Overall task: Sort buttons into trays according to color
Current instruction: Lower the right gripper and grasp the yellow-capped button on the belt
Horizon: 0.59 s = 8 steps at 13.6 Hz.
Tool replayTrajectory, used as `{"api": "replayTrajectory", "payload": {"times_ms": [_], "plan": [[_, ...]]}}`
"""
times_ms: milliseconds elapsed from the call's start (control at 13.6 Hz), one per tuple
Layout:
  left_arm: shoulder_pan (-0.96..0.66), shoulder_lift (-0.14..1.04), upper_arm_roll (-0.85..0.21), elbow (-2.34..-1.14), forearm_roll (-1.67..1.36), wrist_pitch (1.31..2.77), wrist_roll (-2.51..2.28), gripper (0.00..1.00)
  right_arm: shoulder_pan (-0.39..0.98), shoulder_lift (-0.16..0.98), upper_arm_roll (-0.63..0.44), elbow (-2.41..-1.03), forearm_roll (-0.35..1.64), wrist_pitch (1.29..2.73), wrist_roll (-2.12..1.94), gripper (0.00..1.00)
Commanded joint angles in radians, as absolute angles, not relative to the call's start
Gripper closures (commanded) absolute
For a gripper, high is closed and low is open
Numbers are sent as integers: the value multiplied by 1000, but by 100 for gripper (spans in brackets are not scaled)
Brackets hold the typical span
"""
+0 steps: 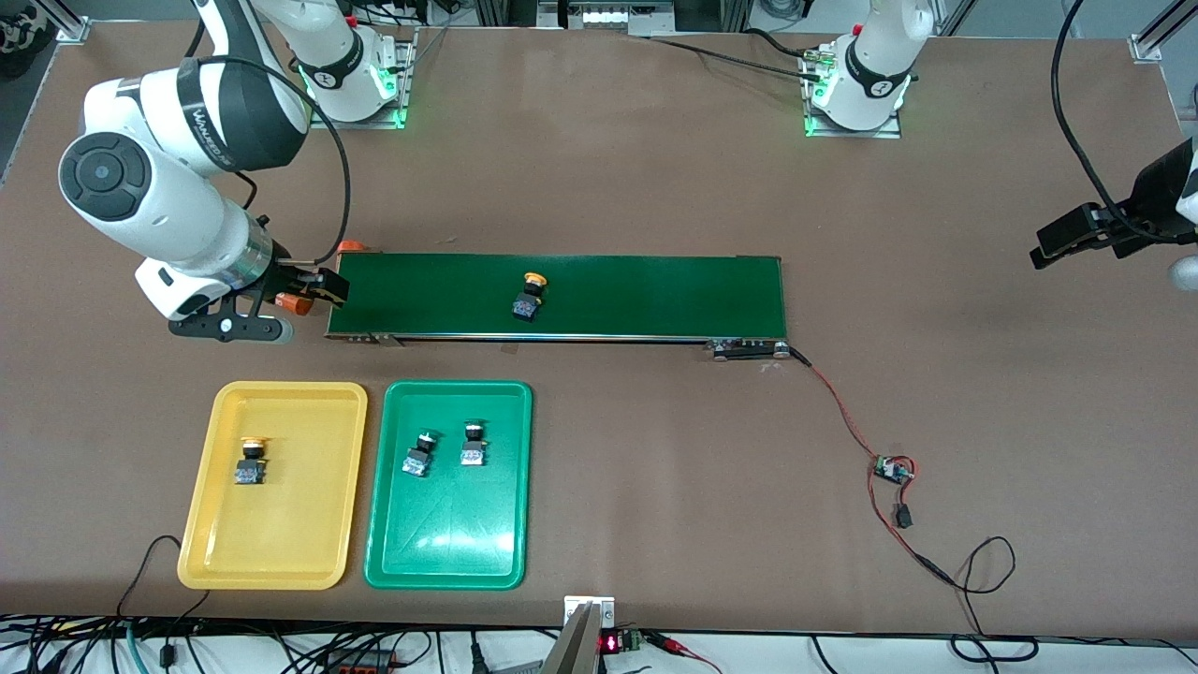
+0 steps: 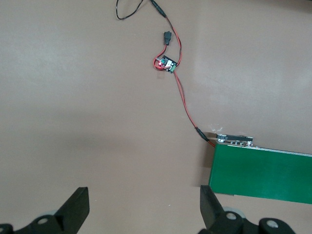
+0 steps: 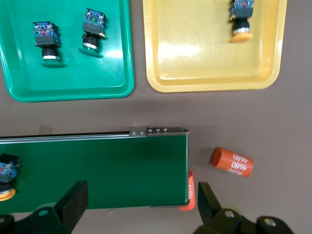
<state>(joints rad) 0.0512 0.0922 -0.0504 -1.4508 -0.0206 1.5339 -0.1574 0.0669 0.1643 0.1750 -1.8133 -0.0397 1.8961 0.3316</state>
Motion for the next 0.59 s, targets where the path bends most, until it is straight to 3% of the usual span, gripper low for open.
{"api": "replayTrajectory", "payload": {"times_ms": [0,513], "plan": [[49,97,-51,-1442,-12,1543,-160,0,57,117,187,-1890,-3,1950,417,0],[72,106,-35,-1434,-70,1578,-144,0,67,120,313,-1992,18,2074,672,0]]}}
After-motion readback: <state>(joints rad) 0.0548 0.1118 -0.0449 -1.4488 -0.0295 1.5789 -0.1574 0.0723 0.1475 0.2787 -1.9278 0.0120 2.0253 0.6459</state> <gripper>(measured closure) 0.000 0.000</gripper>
